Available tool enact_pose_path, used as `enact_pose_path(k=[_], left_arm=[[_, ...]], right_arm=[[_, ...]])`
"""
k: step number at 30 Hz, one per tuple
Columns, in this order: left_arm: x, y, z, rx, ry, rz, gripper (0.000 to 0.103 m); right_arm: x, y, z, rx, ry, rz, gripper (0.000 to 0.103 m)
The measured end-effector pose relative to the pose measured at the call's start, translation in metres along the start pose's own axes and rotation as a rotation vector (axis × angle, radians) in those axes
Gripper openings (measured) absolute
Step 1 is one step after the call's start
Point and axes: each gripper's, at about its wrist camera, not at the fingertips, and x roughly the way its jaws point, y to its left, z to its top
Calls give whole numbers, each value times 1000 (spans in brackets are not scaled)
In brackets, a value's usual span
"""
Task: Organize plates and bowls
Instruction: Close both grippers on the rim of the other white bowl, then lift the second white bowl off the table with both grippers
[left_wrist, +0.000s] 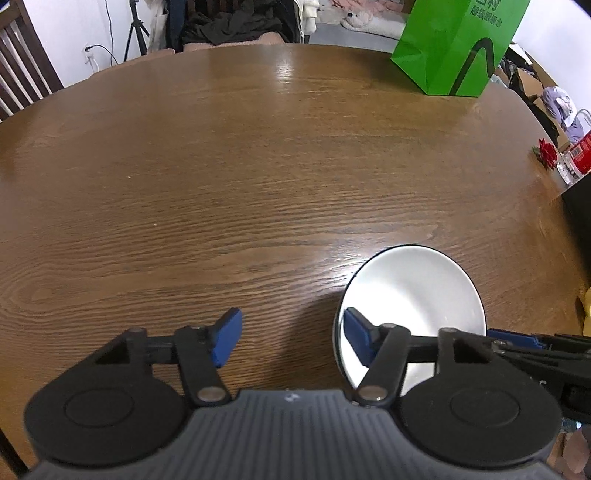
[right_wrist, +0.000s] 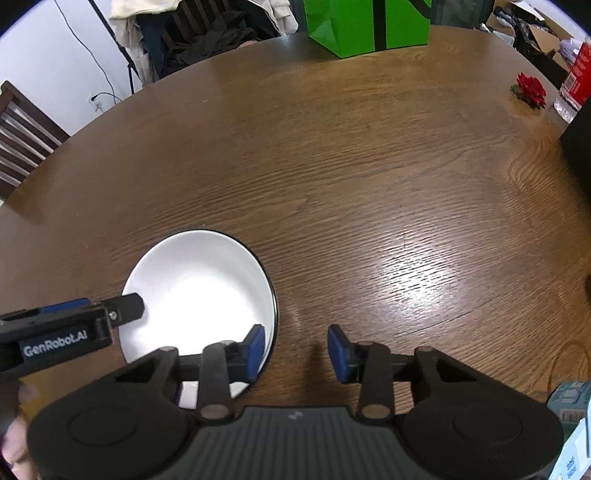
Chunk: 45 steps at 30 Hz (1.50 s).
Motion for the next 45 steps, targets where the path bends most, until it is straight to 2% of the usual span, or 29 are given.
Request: enact_pose_path(k=[3,9,11,14,45], left_arm=[[4,-2,1,0,6,-10,54],[7,-5,3,0,12,-52,33],[7,-5,3,-6,20,-80,19],[7,-8,3,1,18,-96,7],[-2,-18,-7,35,-1,-55,7]], right_arm=[[3,-2,2,10,3,14,30],[7,0,7,10,6,54,13],[7,3,8,3,6,57,9],[8,6,8,-3,3,52,7],[2,18,-5,-20,-1,40,7]])
